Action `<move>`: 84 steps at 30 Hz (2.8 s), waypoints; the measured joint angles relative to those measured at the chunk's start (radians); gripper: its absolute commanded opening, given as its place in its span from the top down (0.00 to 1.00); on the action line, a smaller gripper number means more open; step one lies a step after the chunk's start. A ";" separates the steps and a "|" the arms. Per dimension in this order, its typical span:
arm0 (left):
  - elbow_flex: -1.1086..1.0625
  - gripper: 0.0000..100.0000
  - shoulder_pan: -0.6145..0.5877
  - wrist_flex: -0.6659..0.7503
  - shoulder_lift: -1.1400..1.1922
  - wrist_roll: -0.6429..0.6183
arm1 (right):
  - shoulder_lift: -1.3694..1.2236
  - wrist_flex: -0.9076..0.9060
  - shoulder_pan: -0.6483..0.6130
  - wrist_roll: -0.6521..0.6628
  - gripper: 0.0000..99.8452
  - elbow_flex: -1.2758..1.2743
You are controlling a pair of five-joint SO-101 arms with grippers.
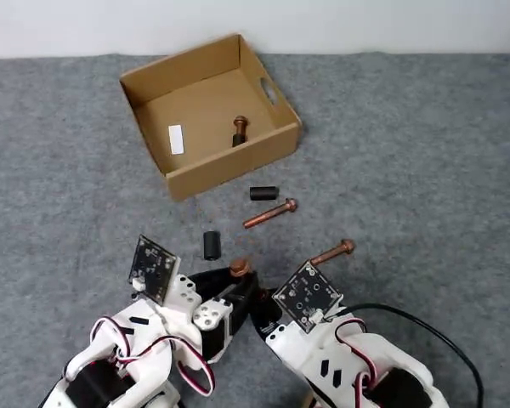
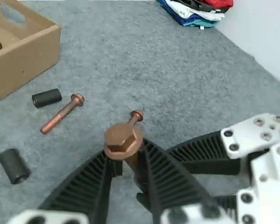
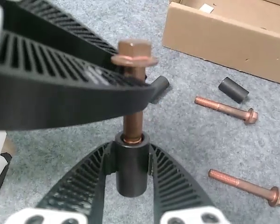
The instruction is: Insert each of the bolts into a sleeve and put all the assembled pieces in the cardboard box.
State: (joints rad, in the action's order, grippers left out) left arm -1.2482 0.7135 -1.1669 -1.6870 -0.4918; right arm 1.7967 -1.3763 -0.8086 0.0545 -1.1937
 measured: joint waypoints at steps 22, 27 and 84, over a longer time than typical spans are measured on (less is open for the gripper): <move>0.155 0.79 -0.008 -0.120 0.005 0.032 | 0.005 0.002 0.006 0.002 0.99 -0.002; 0.206 1.00 -0.127 -0.123 0.003 0.034 | 0.005 0.002 0.086 0.002 0.99 -0.002; -0.448 1.00 -0.738 0.195 0.015 0.167 | -2.384 0.988 0.446 0.133 0.99 1.551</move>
State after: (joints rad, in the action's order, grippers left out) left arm -1.6962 -0.0245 -0.9720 -1.6717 -0.3245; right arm -0.5877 -0.3882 -0.3621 0.1880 0.3575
